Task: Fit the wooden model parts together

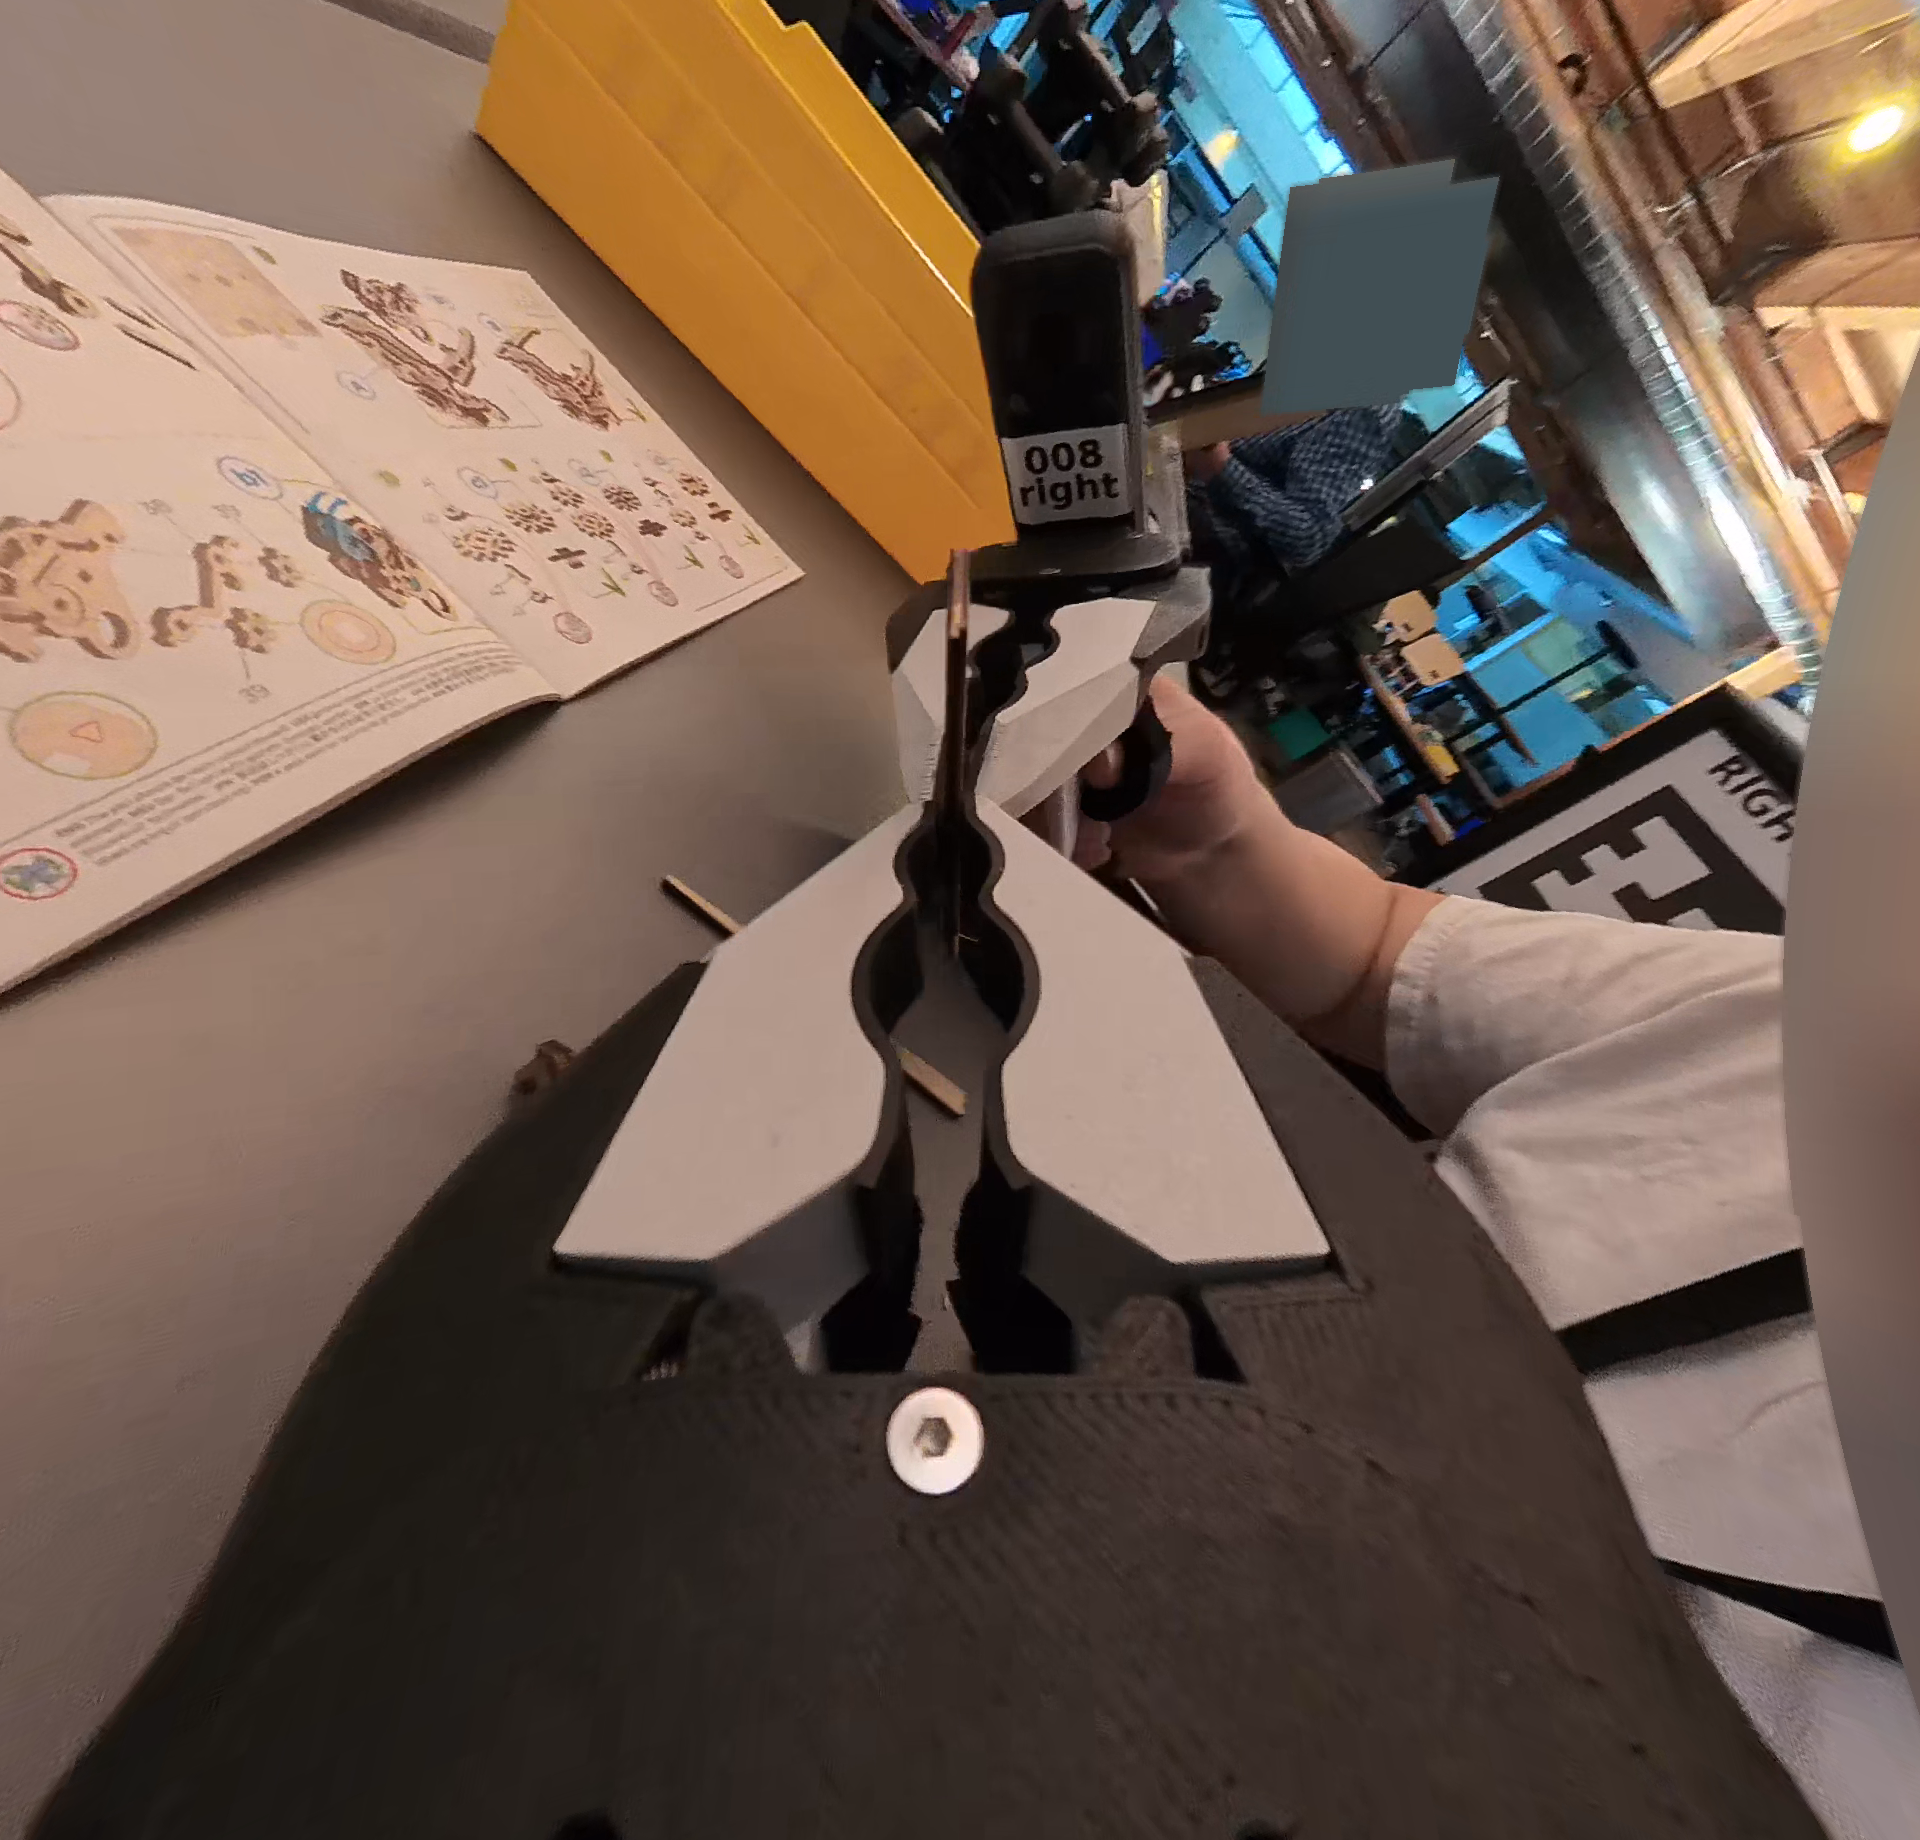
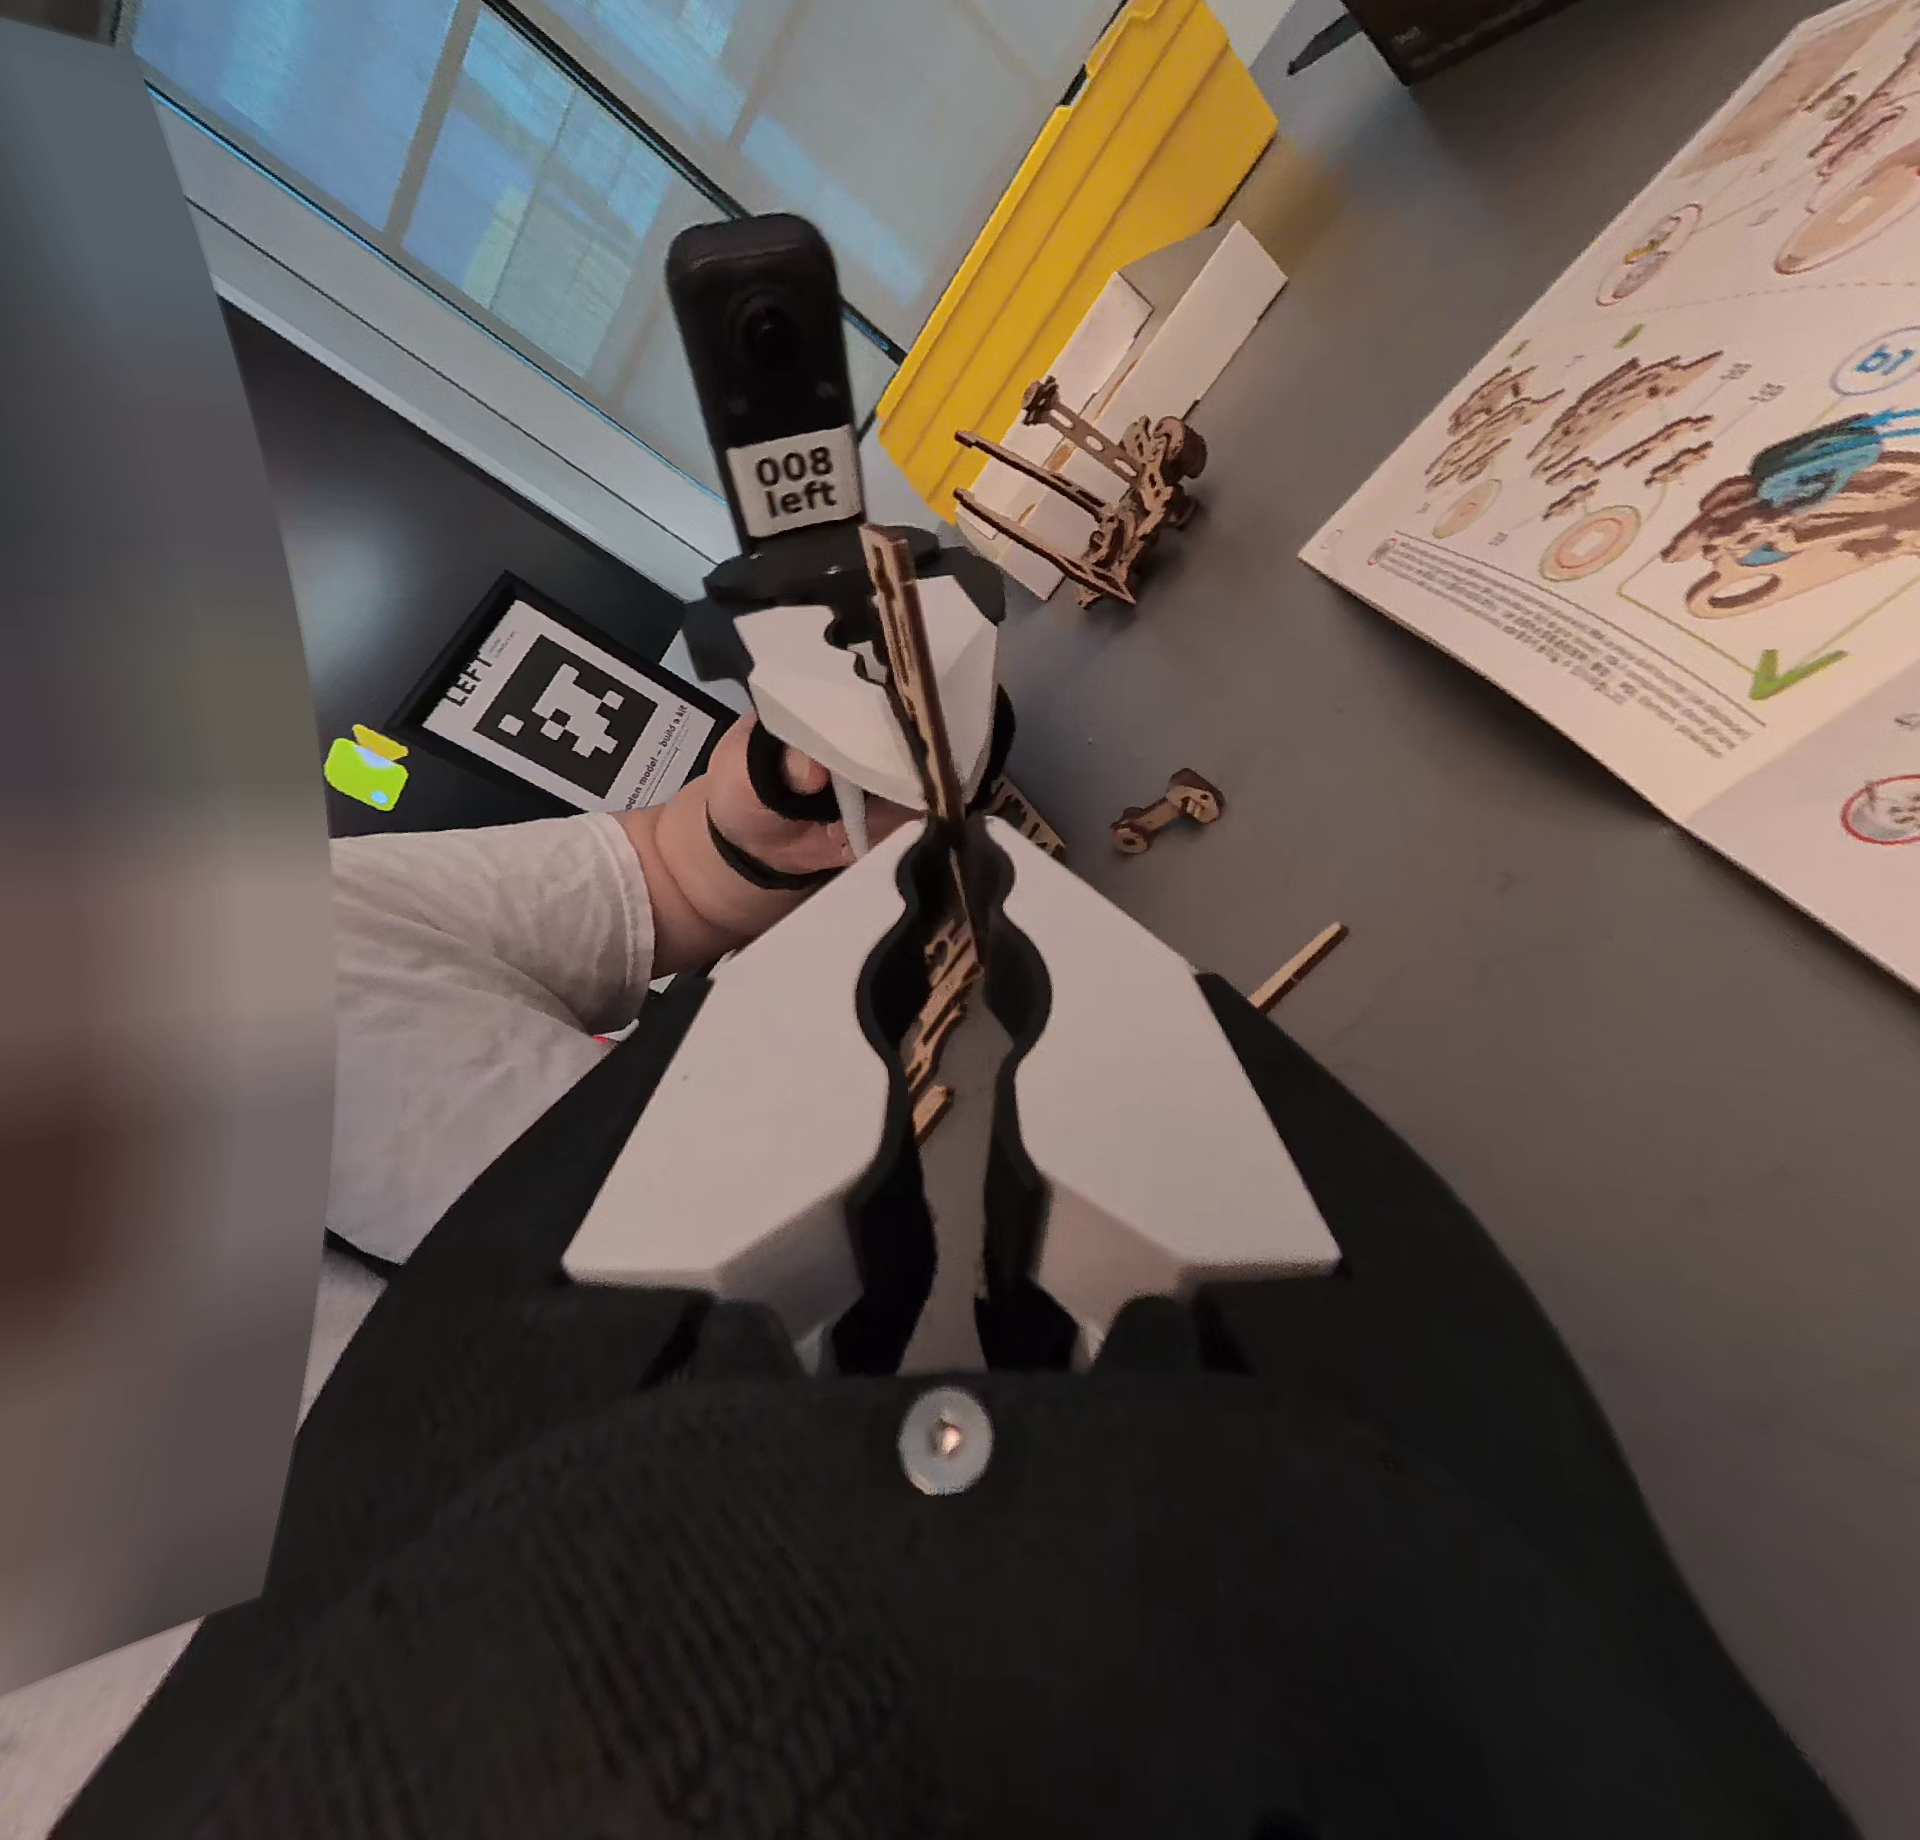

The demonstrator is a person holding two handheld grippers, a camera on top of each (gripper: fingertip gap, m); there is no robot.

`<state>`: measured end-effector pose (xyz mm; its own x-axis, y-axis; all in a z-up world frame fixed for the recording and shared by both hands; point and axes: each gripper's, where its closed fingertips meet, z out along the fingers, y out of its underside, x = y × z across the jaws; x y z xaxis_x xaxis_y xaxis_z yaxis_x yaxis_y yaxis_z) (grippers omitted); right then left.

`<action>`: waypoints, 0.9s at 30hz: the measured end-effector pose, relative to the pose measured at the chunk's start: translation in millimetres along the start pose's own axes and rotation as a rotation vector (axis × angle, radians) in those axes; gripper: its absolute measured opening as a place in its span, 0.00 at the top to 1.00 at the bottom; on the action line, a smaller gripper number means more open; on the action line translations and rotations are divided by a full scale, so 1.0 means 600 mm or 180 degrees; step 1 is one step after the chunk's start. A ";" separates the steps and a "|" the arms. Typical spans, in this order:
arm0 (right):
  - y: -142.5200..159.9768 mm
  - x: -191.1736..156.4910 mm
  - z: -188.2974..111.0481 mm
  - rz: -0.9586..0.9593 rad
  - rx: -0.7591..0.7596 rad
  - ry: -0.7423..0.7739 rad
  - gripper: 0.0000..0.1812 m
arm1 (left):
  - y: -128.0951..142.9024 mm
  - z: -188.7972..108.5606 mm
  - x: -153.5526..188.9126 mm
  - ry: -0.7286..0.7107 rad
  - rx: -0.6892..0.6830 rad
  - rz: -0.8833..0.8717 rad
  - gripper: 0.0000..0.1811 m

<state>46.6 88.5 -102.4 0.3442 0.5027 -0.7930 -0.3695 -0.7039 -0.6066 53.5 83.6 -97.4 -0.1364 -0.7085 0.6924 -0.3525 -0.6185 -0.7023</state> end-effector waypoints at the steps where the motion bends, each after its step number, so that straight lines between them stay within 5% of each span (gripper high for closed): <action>1: 0.000 0.003 0.000 0.0008 0.0005 0.0038 1.00 | 0.000 0.001 -0.002 -0.0056 0.0017 0.0036 1.00; 14: 0.007 0.029 0.004 -0.0366 -0.0033 0.0692 1.00 | 0.012 0.005 -0.025 -0.0508 -0.0047 0.0344 1.00; 19: -0.007 -0.039 -0.004 -0.0243 0.0095 -0.0508 1.00 | -0.012 -0.007 0.033 0.0372 0.0032 -0.0008 1.00; 27: -0.006 -0.031 -0.002 -0.0457 0.0026 -0.0319 1.00 | -0.011 -0.006 0.025 0.0356 0.0078 -0.0066 1.00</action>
<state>42.4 81.0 -85.7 0.3063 0.6456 -0.6995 -0.3298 -0.6173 -0.7142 50.4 78.1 -81.7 -0.2323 -0.6538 0.7201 -0.3338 -0.6418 -0.6904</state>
